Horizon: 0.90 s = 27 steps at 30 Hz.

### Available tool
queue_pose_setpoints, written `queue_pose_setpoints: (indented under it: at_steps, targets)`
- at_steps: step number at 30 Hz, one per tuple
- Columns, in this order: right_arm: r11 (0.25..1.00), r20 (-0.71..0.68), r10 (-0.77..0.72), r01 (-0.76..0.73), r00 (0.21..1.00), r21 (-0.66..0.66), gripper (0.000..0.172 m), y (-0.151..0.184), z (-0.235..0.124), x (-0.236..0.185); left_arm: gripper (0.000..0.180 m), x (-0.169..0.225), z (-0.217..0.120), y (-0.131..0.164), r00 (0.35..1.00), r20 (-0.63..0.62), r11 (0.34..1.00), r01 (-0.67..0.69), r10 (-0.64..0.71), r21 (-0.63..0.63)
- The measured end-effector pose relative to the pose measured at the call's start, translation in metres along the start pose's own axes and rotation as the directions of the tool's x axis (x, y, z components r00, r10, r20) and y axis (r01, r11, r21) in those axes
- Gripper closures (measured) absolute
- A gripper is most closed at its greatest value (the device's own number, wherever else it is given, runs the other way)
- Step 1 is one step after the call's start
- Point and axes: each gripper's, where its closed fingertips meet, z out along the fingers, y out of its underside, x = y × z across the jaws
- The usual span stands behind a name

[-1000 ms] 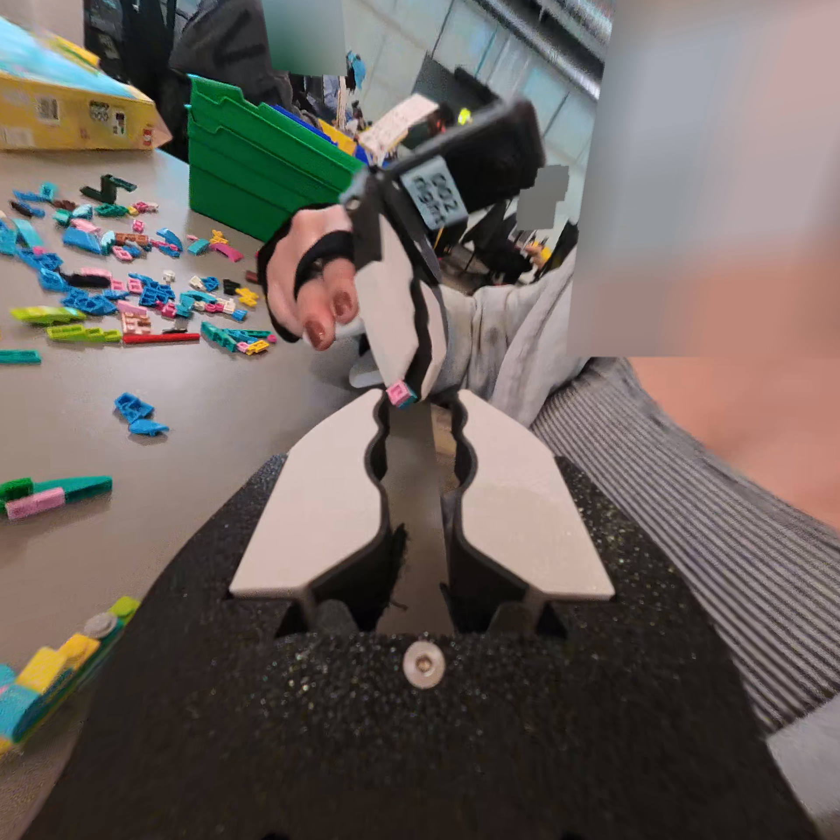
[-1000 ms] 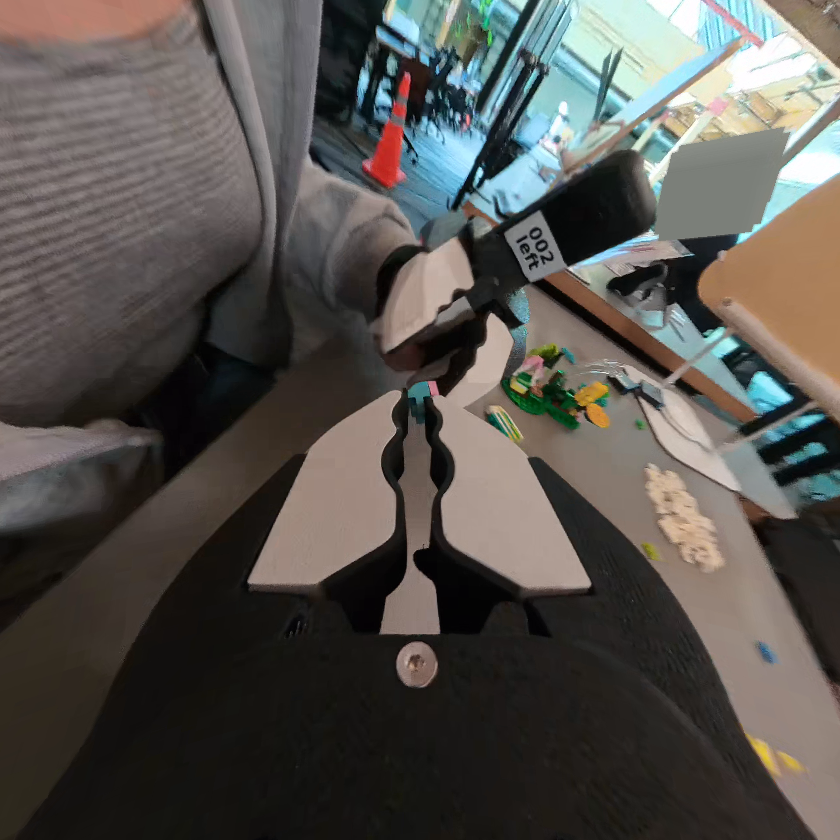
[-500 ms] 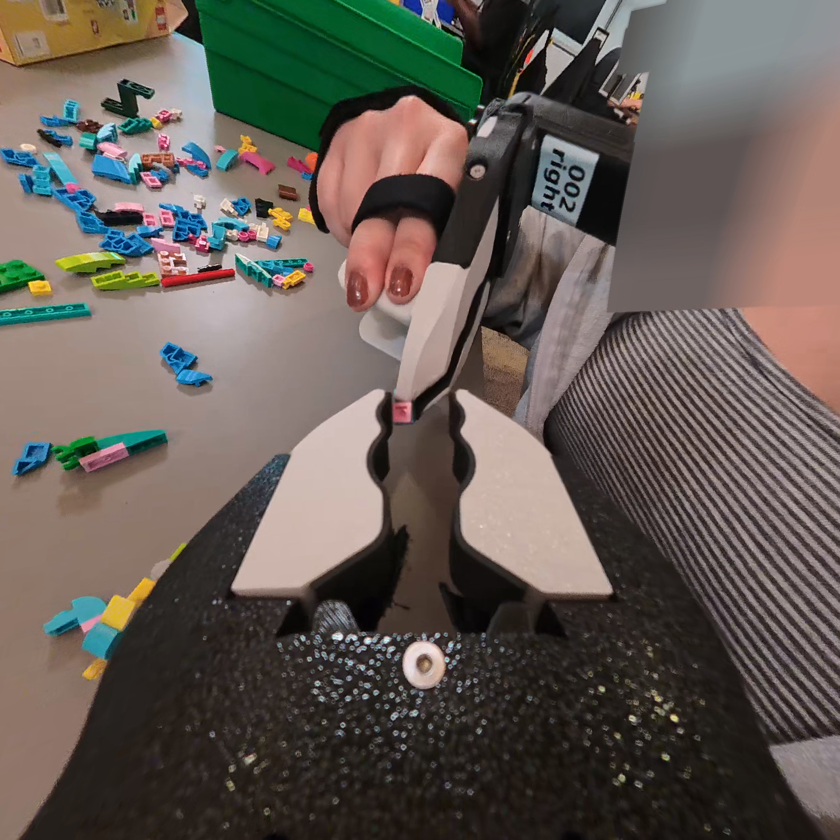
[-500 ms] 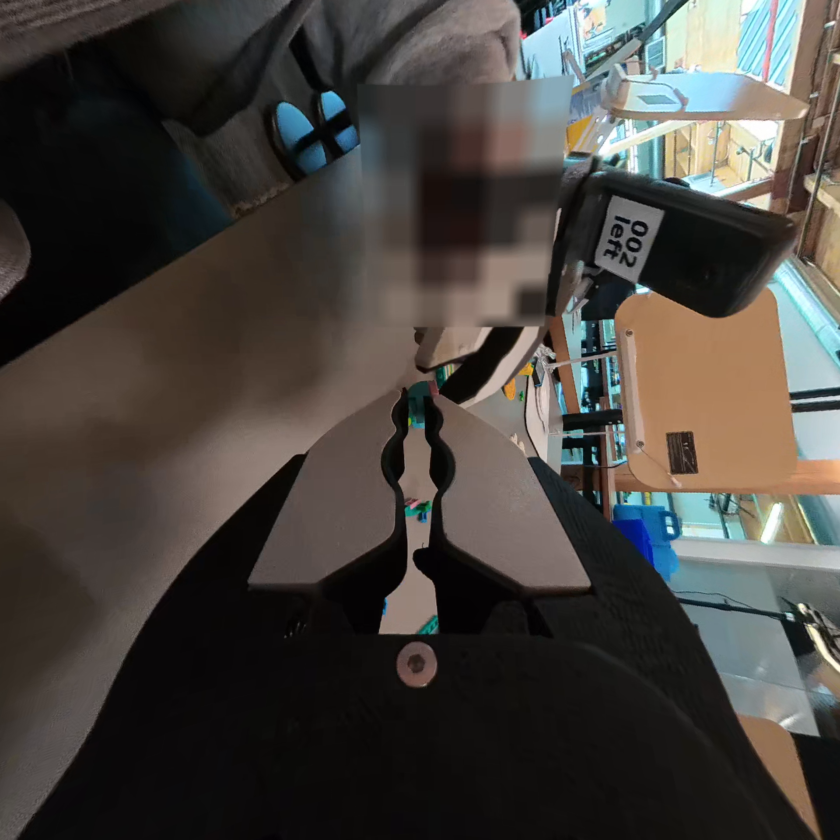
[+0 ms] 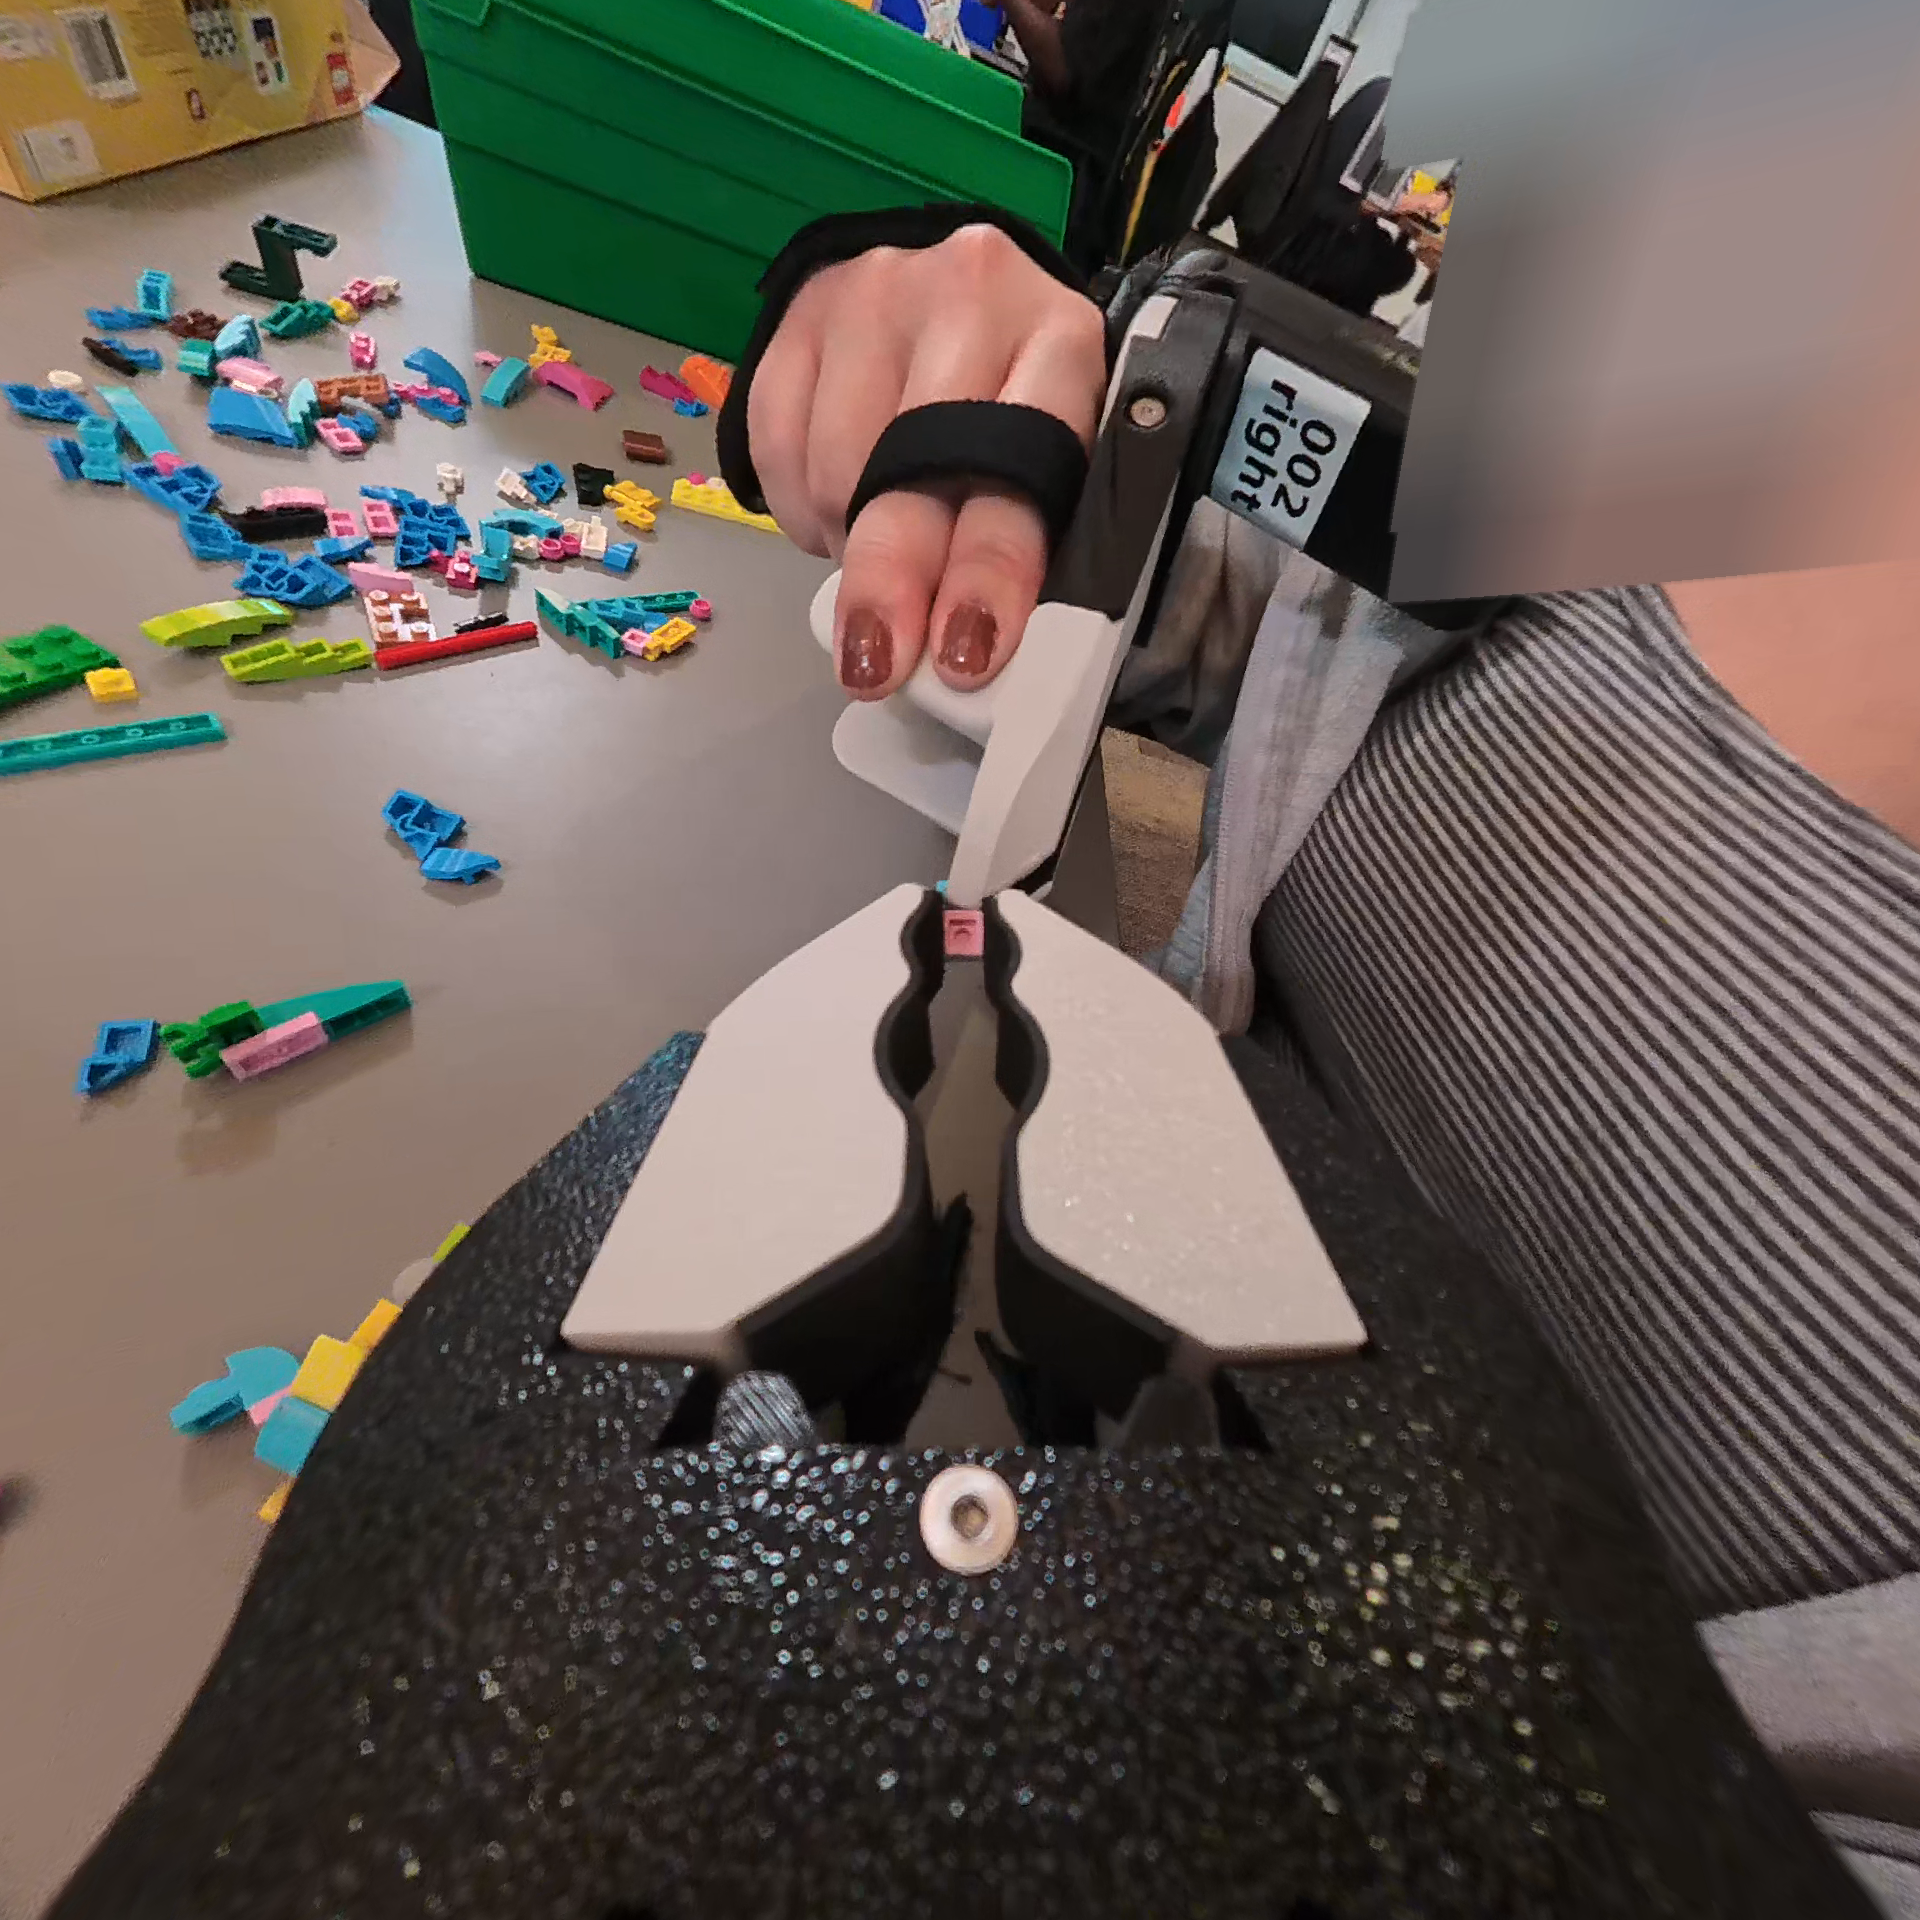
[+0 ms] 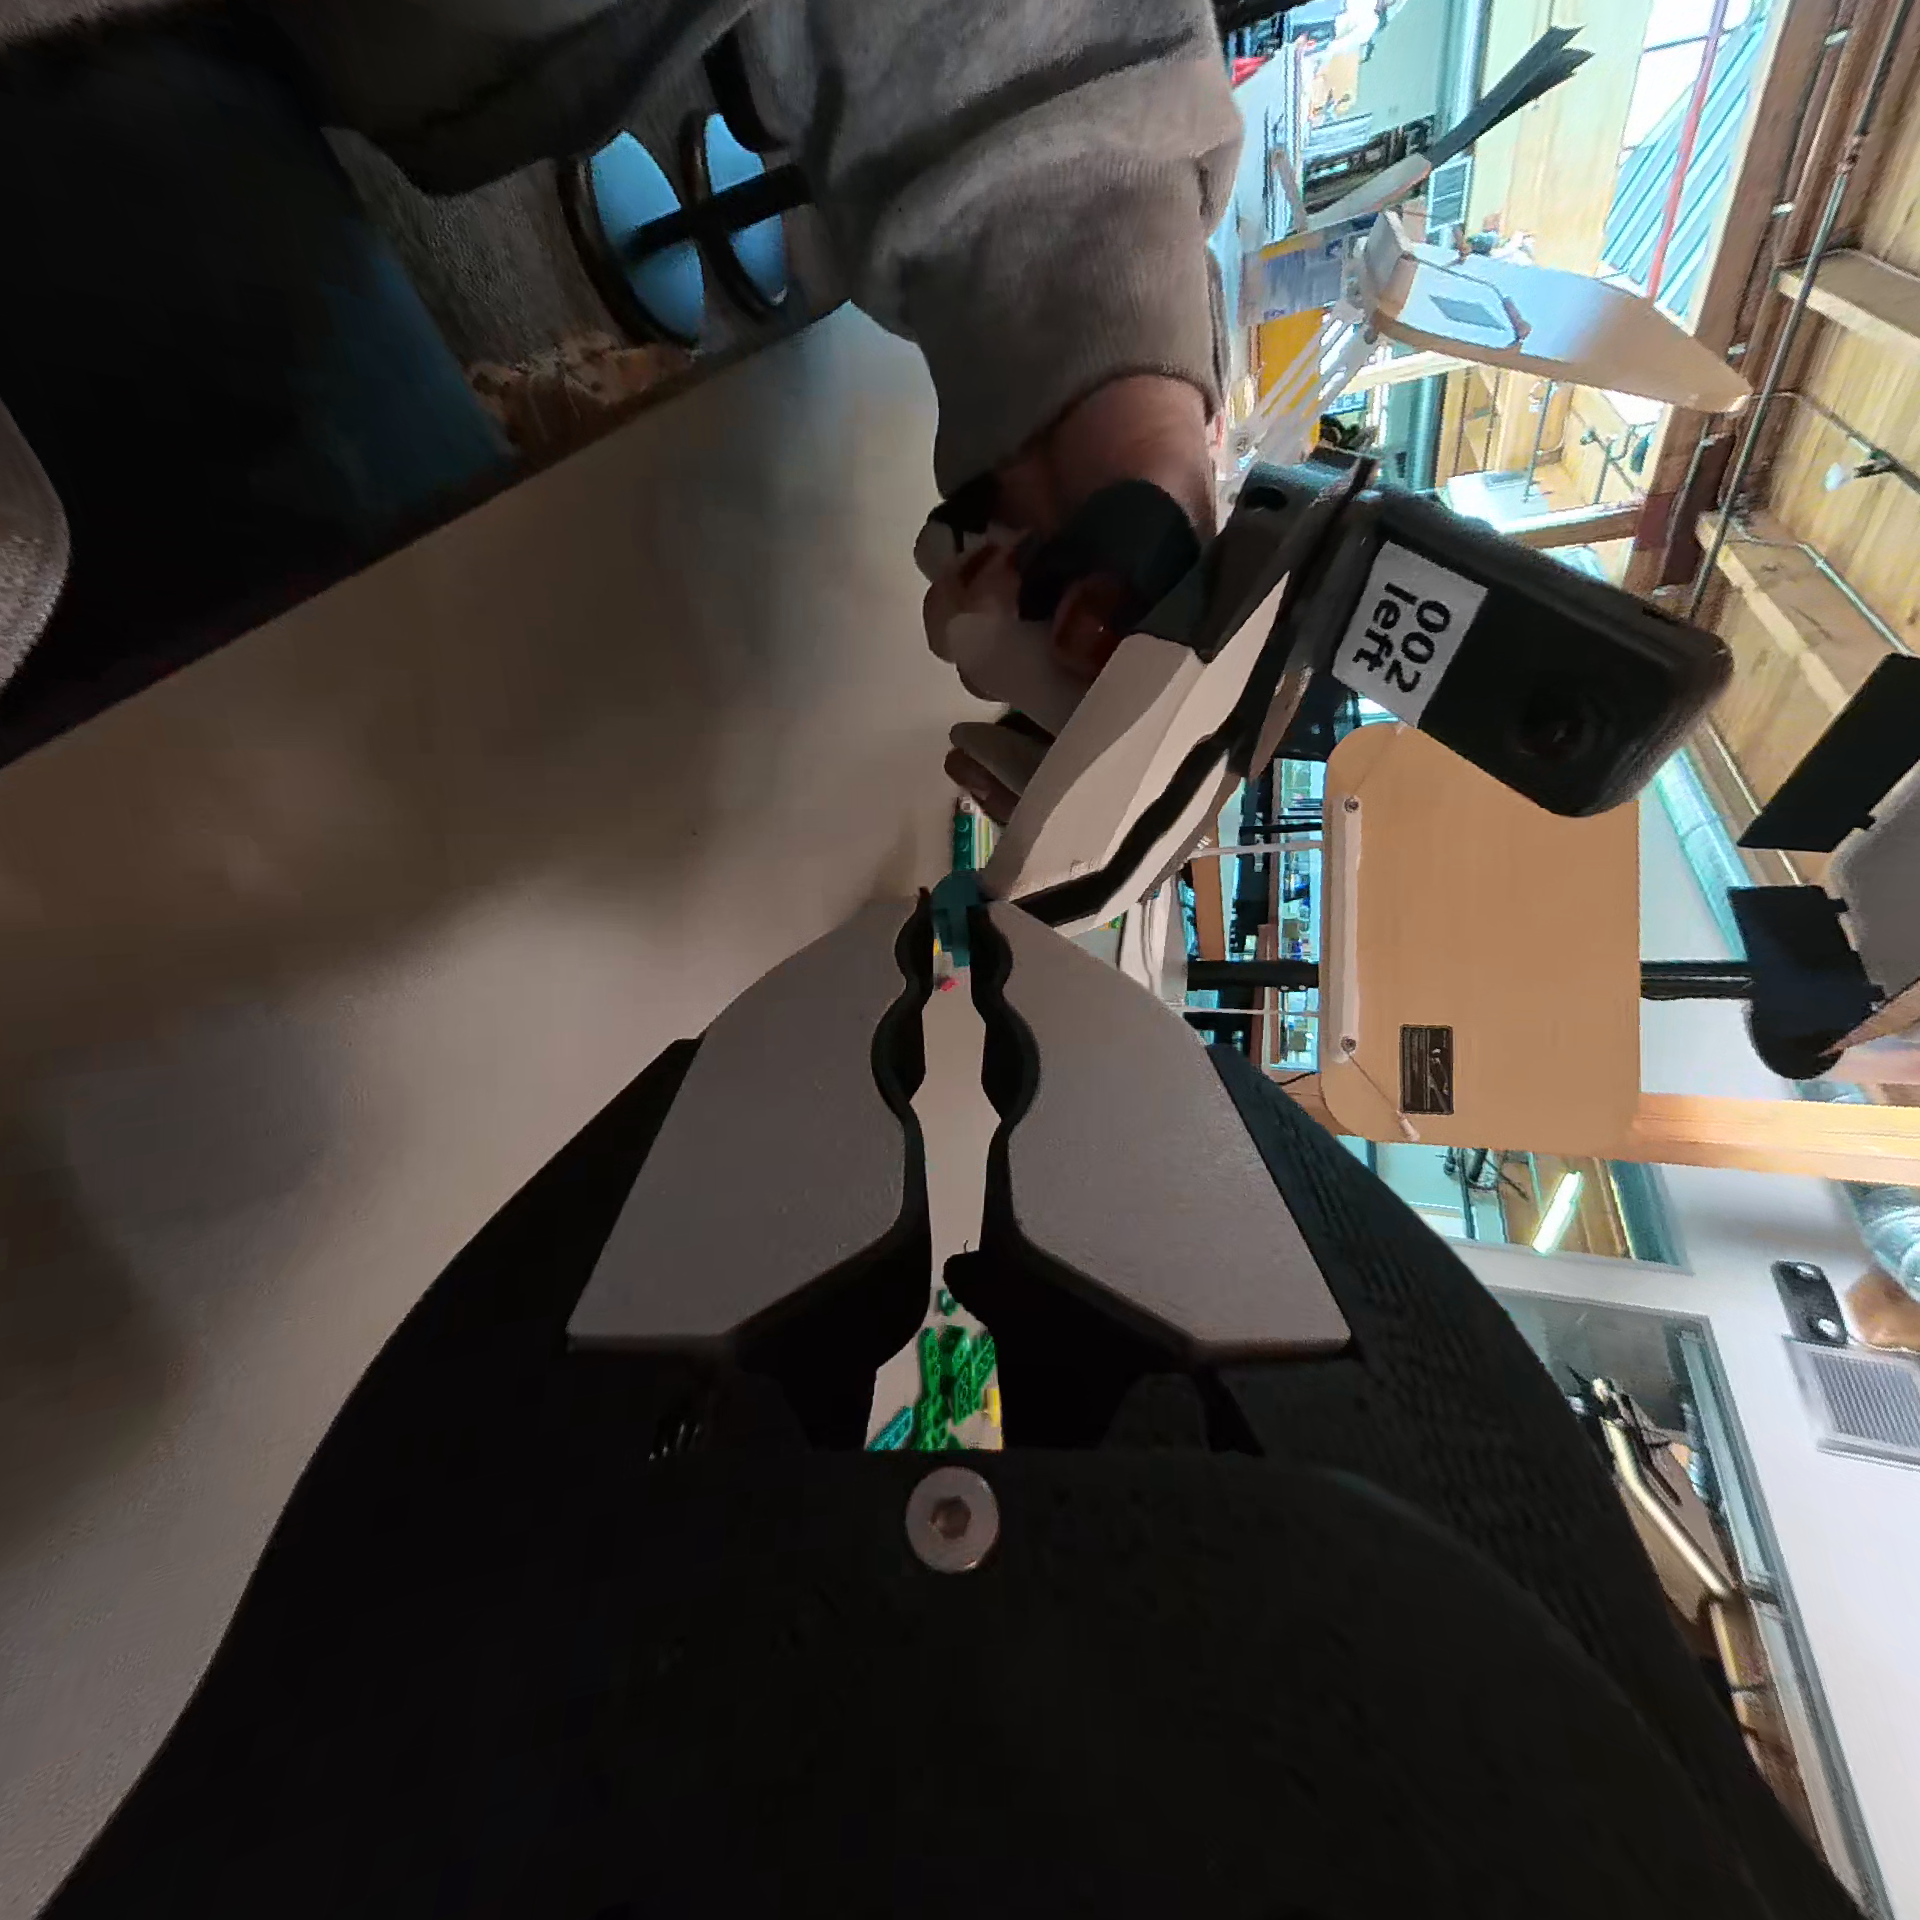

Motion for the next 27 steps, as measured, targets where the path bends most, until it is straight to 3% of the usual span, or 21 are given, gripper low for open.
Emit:
queue_pose_setpoints:
  at_steps: [4,11,15,27]
  targets:
    - [1.000,0.015,0.000,0.000,1.000,-0.026,0.167,0.004,0.002,-0.004,0.173,-0.005,0.001,0.004,0.993,0.071,0.995,-0.096,0.097,-0.015]
    - [0.984,0.014,-0.160,0.161,0.987,-0.077,0.167,0.002,0.007,-0.010,0.173,-0.004,0.001,0.012,0.998,0.042,0.998,-0.041,0.042,-0.045]
    - [0.988,-0.001,-0.141,0.140,0.990,-0.058,0.167,0.001,0.006,-0.009,0.171,-0.001,0.000,0.010,0.995,0.045,0.995,-0.091,0.093,-0.048]
    - [0.988,-0.005,-0.143,0.143,0.990,-0.049,0.168,0.000,0.007,-0.010,0.173,-0.002,0.001,0.015,0.997,0.036,0.995,-0.067,0.070,-0.071]
